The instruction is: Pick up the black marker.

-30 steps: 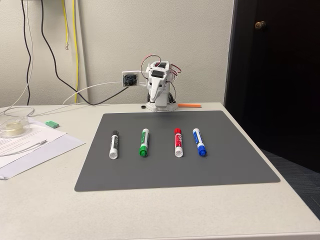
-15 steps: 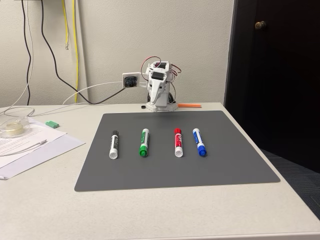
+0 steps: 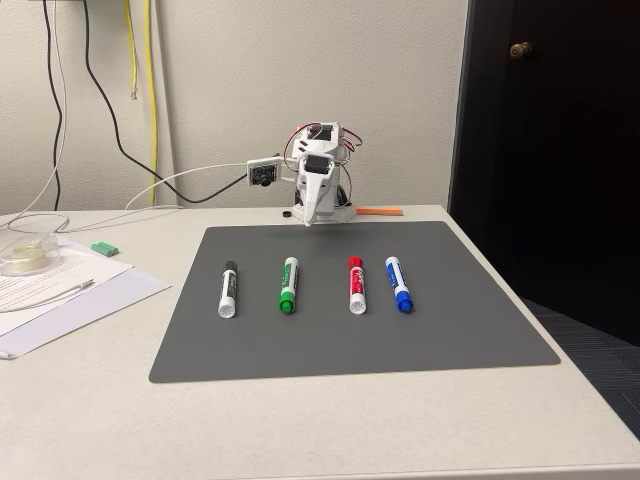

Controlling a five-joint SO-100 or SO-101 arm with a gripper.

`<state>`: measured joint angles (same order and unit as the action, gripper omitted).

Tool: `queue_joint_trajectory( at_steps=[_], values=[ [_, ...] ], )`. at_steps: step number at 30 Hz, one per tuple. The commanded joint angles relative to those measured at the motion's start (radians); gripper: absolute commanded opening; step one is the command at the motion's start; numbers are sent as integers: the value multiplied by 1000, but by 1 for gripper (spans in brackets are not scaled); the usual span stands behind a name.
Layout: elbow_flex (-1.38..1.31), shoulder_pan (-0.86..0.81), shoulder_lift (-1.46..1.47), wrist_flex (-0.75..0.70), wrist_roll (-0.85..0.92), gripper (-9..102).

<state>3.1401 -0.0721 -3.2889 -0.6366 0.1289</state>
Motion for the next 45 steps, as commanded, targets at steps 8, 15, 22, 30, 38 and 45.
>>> queue_joint_trajectory(
  at_steps=[8,15,22,30,38,45],
  values=[
    [-6,11,-6,2,-11,0],
    [-6,-6,-6,3,-80,0],
    [-6,-18,-6,6,-179,0],
    [-6,26,-6,84,-224,0],
    [-6,12,-6,150,-258,0],
    [-35,31,28,244,-169,4]
  ],
)
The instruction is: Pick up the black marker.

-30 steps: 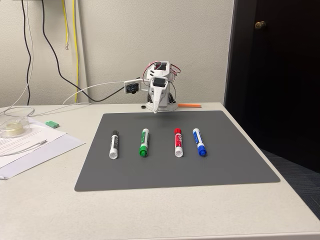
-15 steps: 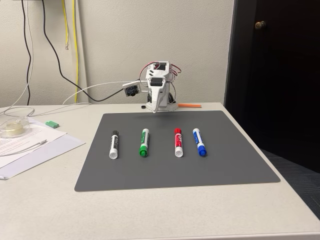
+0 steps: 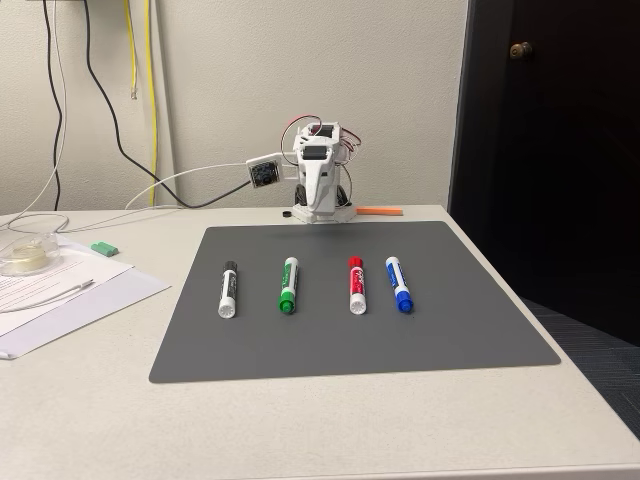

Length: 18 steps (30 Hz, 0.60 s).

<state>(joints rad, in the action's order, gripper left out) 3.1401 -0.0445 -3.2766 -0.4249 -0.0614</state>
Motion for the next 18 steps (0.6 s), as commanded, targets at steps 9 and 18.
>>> queue_joint_trajectory(
  at_steps=[9,18],
  values=[
    [-758,-3,764,-124,172,0],
    [-1042,-66,1150,-285,489,1]
  ],
)
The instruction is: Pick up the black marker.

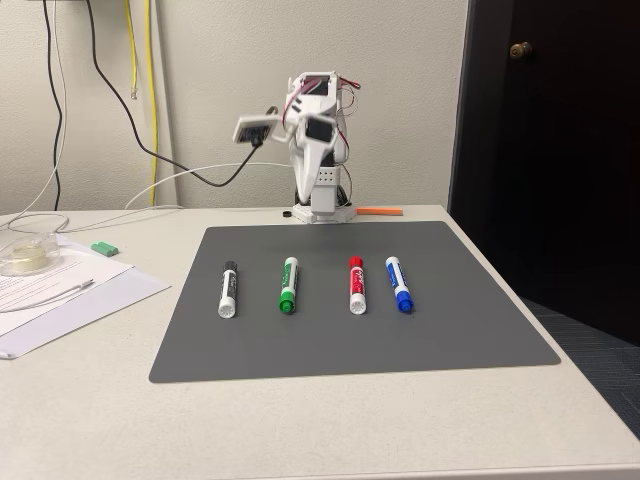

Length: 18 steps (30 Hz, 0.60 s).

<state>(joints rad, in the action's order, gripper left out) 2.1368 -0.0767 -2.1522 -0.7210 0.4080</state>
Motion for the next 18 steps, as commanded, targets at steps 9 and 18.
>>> queue_joint_trajectory(
  at_steps=[9,18],
  values=[
    [32,-183,12,97,-81,0],
    [86,-304,-3,164,-413,0]
  ],
)
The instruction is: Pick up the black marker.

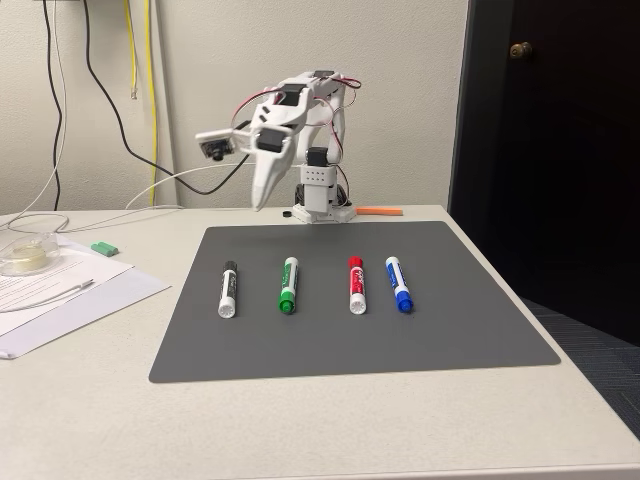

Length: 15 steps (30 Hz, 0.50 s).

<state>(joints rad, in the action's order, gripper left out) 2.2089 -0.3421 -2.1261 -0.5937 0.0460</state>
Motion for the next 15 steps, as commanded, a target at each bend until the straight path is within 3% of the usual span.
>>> queue_joint_trajectory(
  at_steps=[1,15],
  values=[
    [34,-55,-38,54,-66,0],
    [158,-169,-29,201,-130,0]
  ],
)
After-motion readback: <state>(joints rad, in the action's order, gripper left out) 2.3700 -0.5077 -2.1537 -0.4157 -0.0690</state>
